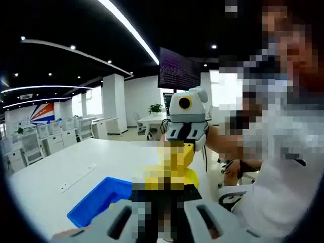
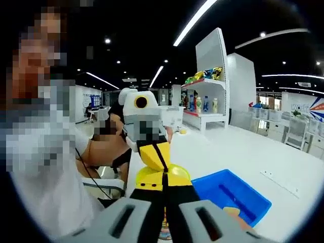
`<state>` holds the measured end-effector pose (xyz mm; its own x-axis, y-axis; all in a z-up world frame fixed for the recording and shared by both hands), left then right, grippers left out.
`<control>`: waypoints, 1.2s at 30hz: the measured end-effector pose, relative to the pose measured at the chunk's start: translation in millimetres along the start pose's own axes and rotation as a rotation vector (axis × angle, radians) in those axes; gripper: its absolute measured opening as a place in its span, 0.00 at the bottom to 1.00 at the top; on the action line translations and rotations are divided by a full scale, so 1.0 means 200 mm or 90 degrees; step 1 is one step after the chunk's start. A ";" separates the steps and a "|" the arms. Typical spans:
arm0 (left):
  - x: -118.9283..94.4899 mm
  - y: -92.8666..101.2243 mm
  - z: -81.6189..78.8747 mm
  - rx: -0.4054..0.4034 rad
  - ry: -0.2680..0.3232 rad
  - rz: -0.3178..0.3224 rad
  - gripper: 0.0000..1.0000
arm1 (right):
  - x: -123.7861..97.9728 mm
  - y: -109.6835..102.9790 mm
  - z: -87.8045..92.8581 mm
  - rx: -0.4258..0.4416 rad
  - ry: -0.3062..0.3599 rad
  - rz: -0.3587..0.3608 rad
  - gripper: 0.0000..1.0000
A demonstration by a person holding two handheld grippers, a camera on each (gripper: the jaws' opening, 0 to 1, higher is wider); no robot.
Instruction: Open the lid of the chip container on the table, take out the chips, place them into the box in front of the container, and close the lid
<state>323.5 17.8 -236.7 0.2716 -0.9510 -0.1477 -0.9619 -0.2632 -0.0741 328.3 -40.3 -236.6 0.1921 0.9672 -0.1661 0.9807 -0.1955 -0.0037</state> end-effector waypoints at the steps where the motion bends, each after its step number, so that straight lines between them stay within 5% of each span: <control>1: 0.00 0.00 0.00 -0.001 0.001 0.001 0.01 | 0.00 0.01 0.00 0.004 0.003 0.002 0.00; 15: 0.00 -0.01 0.00 -0.014 -0.002 0.024 0.01 | 0.00 0.03 0.01 0.066 0.025 -0.004 0.00; 27: -0.01 -0.02 0.00 -0.020 0.021 0.033 0.01 | 0.00 0.03 0.01 0.050 0.014 0.009 0.00; 36: -0.01 -0.02 0.00 -0.015 0.034 0.048 0.01 | -0.01 0.03 0.01 0.037 0.046 0.014 0.00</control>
<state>326.0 20.7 -235.8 0.1966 -0.9755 -0.0990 -0.9803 -0.1934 -0.0409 333.6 -43.9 -239.1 0.2179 0.9714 -0.0947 0.9728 -0.2240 -0.0590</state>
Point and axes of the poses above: the point that each gripper's makers call its tool centre point, and the gripper's own axes: x roughly forward along the fingers, y roughly to its right, z roughly out of its underside, the point moved 3 cm from there along -x, roughly backward along the fingers, and after that the axes turned 1 degree about x, right-handed, at the moved point
